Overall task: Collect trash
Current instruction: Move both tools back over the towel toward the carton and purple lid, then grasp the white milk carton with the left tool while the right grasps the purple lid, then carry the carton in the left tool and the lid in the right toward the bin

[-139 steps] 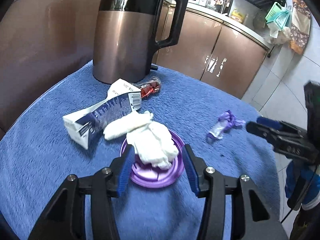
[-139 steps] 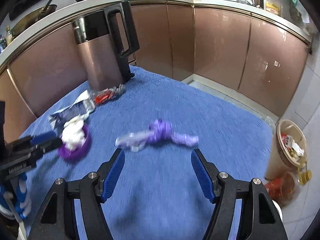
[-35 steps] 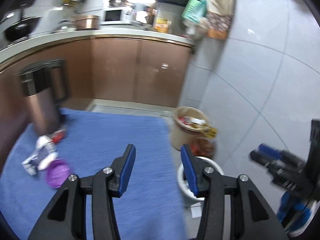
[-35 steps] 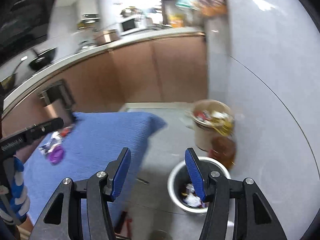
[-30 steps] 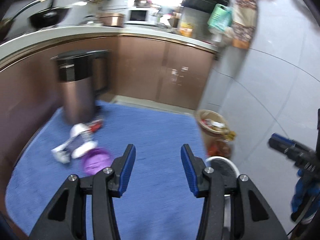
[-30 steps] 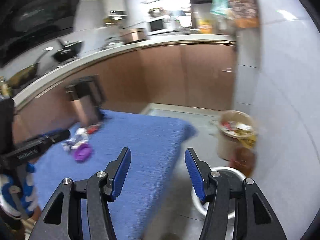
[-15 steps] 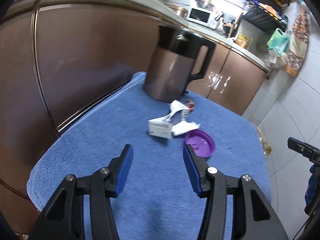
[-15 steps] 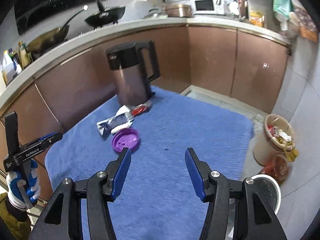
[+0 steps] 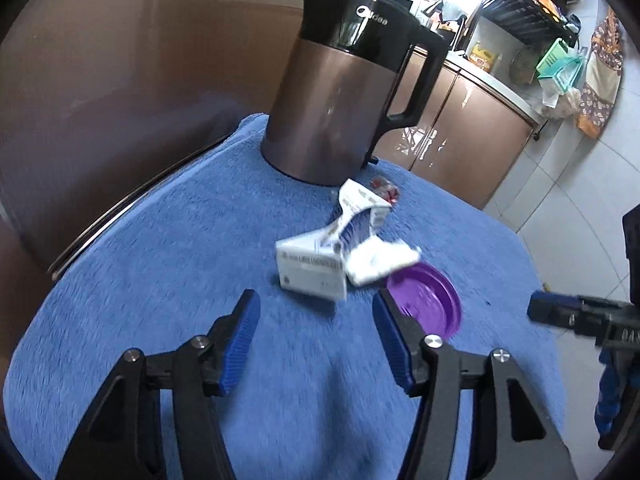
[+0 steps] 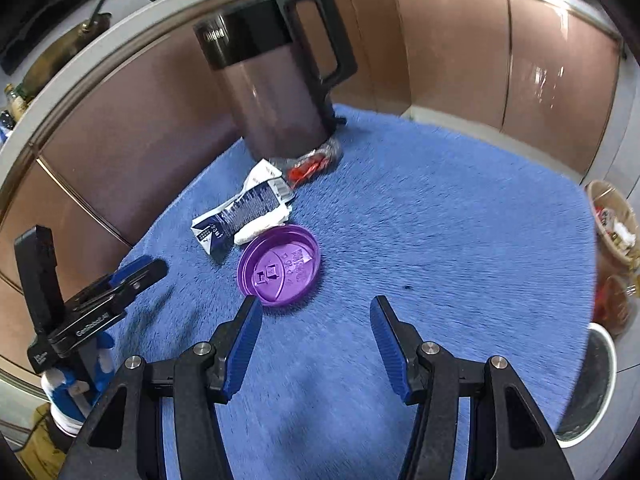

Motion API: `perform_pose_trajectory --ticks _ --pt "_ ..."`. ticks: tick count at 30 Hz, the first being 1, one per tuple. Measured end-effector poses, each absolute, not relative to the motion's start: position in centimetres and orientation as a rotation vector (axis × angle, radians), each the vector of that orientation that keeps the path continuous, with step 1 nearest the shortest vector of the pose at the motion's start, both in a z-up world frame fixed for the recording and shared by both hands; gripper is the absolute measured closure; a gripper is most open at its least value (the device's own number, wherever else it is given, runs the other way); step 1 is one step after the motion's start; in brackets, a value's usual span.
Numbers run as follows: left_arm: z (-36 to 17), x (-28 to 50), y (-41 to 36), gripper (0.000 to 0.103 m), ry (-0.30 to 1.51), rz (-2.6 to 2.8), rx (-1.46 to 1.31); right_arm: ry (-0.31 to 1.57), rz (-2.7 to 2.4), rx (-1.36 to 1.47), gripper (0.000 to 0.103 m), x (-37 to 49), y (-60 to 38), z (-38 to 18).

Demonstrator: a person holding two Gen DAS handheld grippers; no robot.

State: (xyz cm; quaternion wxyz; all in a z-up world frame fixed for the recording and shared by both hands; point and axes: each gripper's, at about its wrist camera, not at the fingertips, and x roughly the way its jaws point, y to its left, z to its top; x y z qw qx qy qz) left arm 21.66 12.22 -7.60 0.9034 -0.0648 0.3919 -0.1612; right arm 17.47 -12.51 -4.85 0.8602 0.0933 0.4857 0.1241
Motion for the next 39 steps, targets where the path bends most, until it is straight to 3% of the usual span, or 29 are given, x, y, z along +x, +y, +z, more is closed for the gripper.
perform_pose_trajectory --ticks 6,12,18,20,23,27,39 --pt "-5.9 26.0 10.5 0.046 0.79 -0.393 -0.007 1.068 0.271 0.153 0.05 20.0 -11.4 -6.7" --pt "-7.8 31.0 7.0 0.046 0.987 -0.477 0.125 1.112 0.306 0.215 0.05 22.1 -11.7 -8.7" --pt "-10.9 32.0 5.6 0.048 1.071 -0.434 0.195 1.17 0.348 0.236 0.066 23.6 -11.1 -11.0" --pt "-11.5 31.7 5.9 0.063 1.072 -0.434 0.174 1.177 0.371 0.244 0.069 23.9 -10.6 -11.4" --pt "-11.5 31.2 7.0 0.07 1.058 -0.417 0.107 1.175 0.361 0.241 0.072 24.1 -10.3 -11.5" --pt "-11.5 29.8 9.1 0.07 1.036 -0.378 0.004 1.178 0.357 0.249 0.092 23.4 -10.7 -11.8" --pt "-8.7 21.0 13.0 0.07 0.942 -0.301 -0.101 1.071 0.297 0.208 0.099 17.1 -14.4 -8.1"
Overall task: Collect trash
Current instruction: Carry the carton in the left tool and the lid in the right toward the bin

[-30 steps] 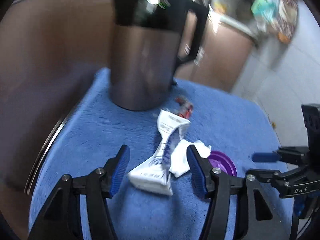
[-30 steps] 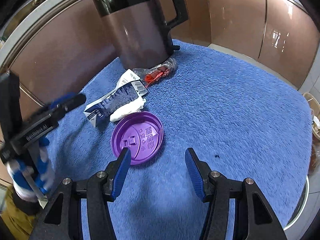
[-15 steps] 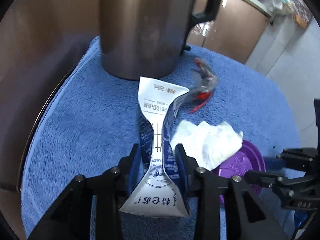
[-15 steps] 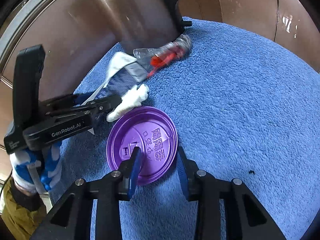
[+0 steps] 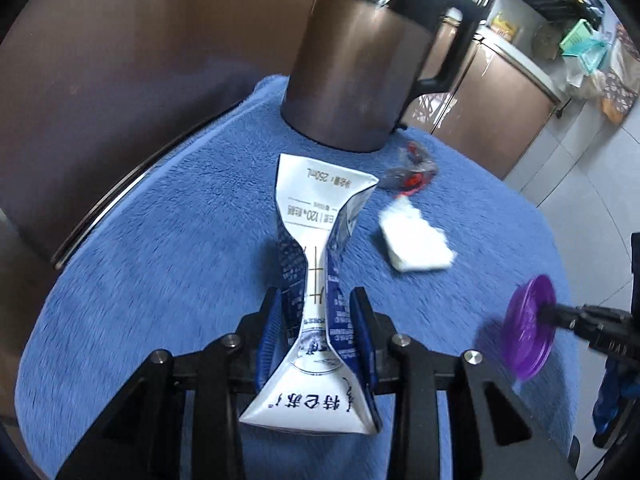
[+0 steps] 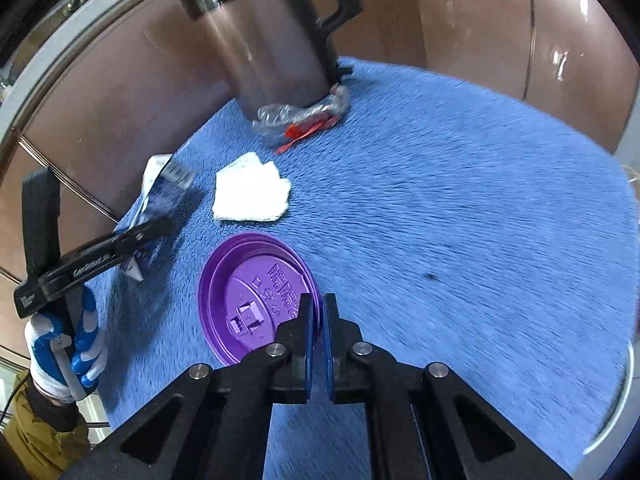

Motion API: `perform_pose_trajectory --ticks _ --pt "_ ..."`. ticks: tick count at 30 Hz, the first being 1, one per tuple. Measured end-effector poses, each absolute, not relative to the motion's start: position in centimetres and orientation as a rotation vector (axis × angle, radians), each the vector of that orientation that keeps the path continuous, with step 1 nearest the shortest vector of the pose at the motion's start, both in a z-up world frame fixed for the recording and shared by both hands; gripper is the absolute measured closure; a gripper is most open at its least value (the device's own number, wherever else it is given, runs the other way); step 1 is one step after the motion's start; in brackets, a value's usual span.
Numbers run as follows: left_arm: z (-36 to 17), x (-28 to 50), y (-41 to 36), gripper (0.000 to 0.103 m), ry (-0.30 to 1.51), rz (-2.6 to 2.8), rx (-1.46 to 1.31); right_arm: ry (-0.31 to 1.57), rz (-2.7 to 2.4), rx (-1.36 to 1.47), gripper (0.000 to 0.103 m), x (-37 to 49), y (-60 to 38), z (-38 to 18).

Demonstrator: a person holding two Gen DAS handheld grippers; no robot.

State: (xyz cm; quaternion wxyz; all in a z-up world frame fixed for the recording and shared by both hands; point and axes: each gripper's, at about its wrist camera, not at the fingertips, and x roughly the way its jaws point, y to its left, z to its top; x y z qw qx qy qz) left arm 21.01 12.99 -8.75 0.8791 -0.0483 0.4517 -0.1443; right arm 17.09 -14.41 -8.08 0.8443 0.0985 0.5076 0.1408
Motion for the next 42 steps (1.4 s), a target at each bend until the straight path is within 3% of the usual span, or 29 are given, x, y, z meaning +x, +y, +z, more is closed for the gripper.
perform_pose_trajectory --ticks 13,22,42 --pt "-0.7 6.8 8.9 0.07 0.743 -0.378 -0.039 0.886 0.222 0.304 0.099 7.8 -19.9 -2.2" --pt "1.2 -0.6 5.5 0.07 0.638 -0.31 0.078 0.786 0.139 0.366 0.098 0.9 -24.0 -0.4" --pt "1.9 -4.1 -0.7 0.07 0.55 -0.303 0.21 0.678 0.066 0.472 0.098 -4.2 -30.3 0.5"
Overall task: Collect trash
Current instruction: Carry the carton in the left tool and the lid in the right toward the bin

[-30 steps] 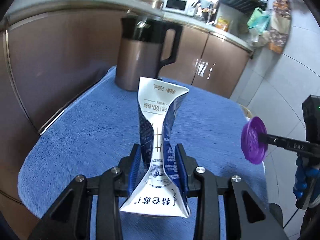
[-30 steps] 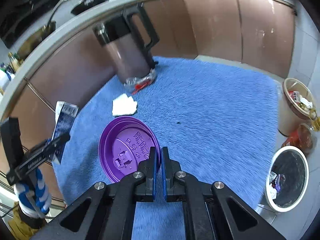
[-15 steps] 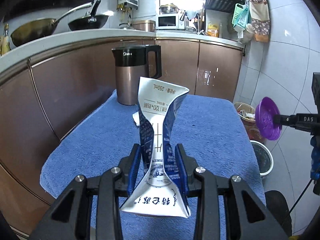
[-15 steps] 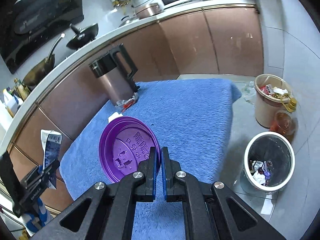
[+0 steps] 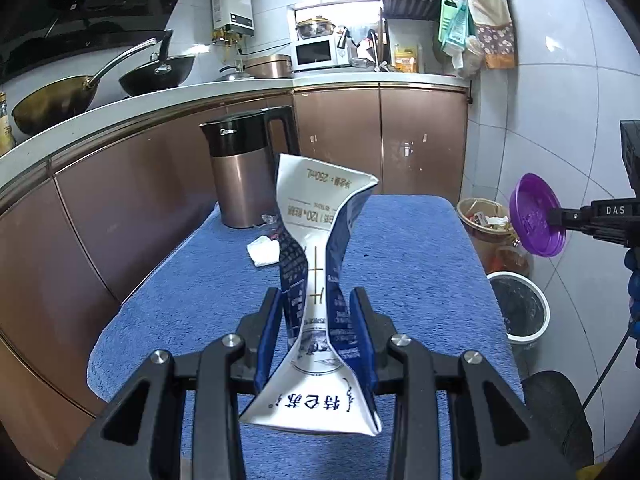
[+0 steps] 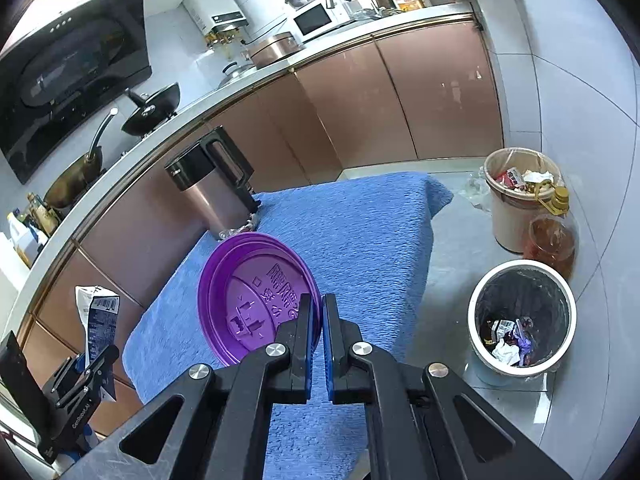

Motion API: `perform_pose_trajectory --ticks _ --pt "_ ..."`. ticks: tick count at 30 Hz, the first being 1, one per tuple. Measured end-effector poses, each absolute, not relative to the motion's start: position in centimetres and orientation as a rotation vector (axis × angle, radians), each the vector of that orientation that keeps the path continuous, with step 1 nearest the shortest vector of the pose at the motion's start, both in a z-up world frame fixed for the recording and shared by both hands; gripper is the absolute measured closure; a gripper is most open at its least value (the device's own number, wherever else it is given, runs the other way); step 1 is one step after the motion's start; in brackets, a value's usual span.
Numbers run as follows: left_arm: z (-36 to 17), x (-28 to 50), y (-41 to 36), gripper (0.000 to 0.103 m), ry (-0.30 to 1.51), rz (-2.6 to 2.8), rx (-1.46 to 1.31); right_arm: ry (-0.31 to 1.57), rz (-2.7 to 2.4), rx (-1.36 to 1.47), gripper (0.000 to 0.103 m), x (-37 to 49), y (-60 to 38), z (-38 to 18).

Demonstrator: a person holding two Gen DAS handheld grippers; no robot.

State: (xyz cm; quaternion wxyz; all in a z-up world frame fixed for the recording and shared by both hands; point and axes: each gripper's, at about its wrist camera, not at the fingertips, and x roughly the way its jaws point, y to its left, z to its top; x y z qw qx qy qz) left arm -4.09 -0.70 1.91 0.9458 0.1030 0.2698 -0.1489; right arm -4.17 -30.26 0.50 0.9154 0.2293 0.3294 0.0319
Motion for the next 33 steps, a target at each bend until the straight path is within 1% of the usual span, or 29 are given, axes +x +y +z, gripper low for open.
perform_pose_trajectory --ticks 15,33 --pt "0.3 -3.1 -6.9 0.07 0.596 -0.364 0.308 0.672 -0.003 0.597 0.098 -6.1 -36.9 -3.2" --pt "-1.4 -3.0 -18.1 0.07 0.608 -0.539 0.461 0.678 -0.153 0.665 0.098 -8.7 -44.2 -7.1"
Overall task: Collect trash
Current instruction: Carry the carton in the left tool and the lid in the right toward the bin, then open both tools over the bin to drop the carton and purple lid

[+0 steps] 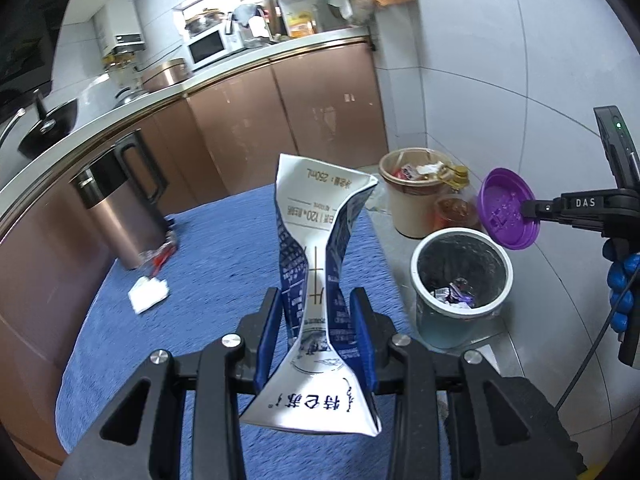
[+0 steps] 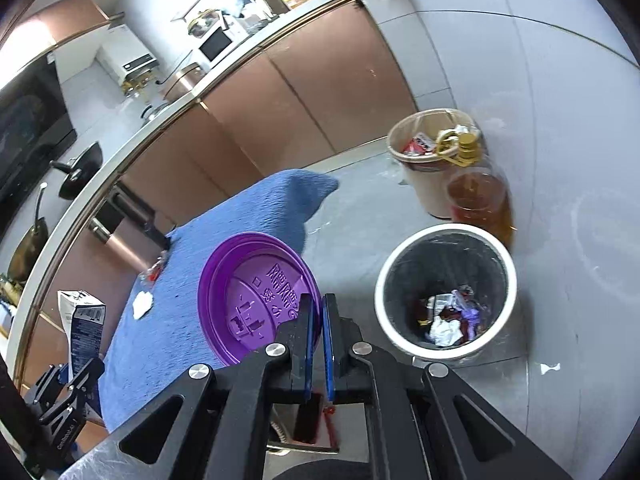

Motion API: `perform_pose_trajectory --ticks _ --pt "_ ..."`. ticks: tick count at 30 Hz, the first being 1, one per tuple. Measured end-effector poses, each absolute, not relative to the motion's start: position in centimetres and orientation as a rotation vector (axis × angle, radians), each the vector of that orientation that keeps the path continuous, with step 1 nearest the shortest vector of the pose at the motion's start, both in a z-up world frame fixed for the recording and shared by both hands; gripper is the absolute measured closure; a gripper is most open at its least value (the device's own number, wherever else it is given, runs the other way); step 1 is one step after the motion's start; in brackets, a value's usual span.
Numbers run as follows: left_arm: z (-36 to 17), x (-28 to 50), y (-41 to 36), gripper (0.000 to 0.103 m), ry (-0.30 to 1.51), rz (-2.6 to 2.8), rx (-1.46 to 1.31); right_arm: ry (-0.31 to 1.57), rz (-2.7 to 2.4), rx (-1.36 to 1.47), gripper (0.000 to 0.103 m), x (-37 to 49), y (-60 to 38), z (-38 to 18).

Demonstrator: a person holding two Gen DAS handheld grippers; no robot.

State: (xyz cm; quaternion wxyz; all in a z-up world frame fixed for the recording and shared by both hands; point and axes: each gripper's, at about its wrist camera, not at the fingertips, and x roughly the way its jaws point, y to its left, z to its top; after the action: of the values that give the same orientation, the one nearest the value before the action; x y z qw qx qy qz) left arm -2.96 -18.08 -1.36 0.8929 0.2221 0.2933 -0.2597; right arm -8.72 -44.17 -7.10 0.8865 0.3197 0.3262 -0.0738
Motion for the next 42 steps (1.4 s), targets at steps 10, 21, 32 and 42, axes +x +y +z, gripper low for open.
perform_pose_trajectory --ticks 10,21,32,42 --pt "-3.6 -1.9 -23.4 0.07 0.657 -0.62 0.515 0.709 -0.24 0.668 0.098 -9.0 -47.6 -10.0" --pt "-5.4 2.9 -31.8 0.07 0.818 -0.799 0.476 0.764 -0.365 0.592 0.098 -6.1 -50.9 -12.4" --pt "-8.2 7.5 -39.8 0.069 0.978 -0.926 0.356 0.842 -0.454 0.535 0.079 -2.9 -54.4 -15.8" --pt "-9.6 8.7 -43.0 0.068 1.022 -0.949 0.299 0.837 -0.515 0.534 0.062 -5.5 -55.1 -16.2"
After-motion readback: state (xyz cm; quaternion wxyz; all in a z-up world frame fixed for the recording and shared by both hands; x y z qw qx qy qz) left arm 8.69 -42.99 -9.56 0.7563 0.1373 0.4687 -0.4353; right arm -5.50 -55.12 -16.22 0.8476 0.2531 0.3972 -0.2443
